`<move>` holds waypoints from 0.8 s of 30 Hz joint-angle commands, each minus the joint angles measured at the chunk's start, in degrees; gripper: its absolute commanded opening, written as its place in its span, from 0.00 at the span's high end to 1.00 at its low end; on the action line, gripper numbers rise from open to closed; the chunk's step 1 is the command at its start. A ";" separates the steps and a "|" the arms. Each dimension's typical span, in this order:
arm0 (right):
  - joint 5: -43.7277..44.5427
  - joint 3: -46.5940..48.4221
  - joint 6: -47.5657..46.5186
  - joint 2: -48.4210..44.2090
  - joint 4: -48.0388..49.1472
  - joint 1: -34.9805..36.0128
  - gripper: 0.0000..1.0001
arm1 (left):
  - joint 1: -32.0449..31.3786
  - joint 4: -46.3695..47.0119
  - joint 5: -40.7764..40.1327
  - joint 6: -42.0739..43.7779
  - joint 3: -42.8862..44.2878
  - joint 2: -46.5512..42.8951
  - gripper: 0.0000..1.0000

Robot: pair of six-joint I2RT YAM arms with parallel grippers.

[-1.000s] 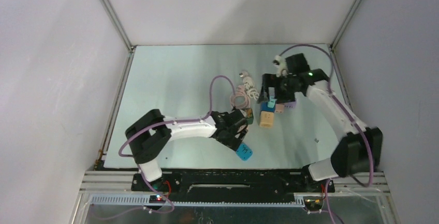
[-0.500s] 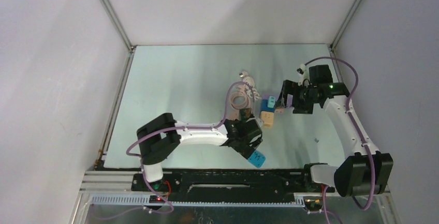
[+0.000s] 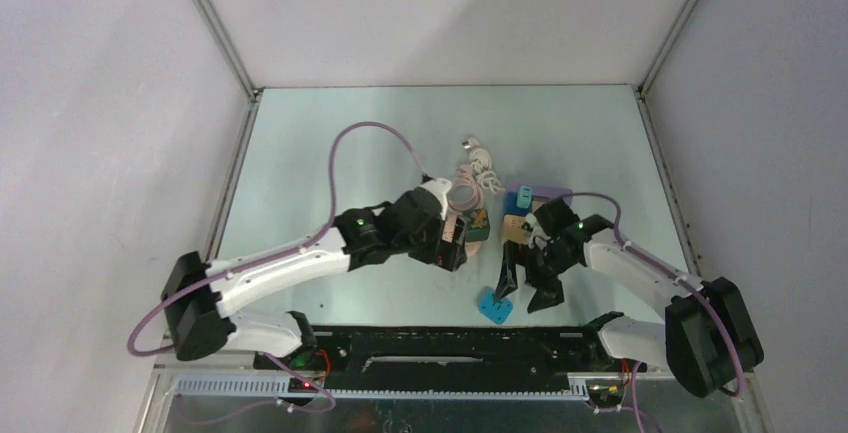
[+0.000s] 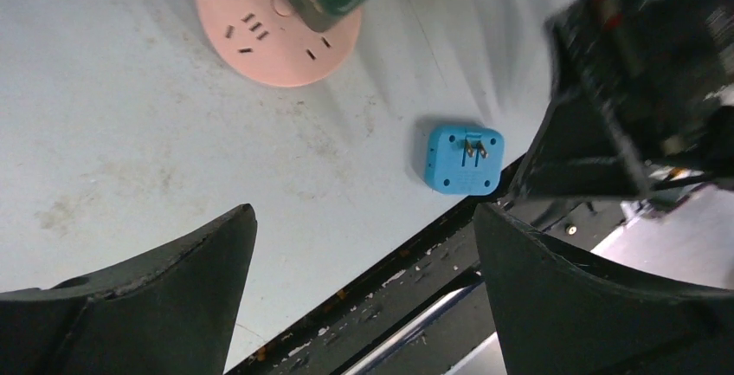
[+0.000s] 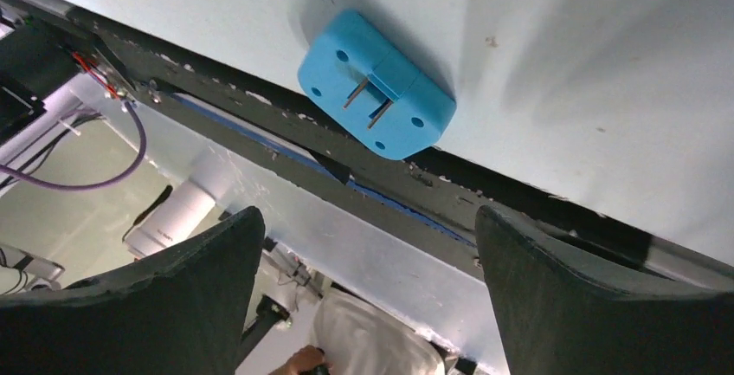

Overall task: Insert the plug
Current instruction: Move the plug to the center of the board.

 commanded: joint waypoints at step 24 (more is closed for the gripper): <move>22.96 9.61 19.03 9.71 13.62 28.03 0.10 | 11.93 -2.89 8.76 1.93 -16.96 -35.48 0.00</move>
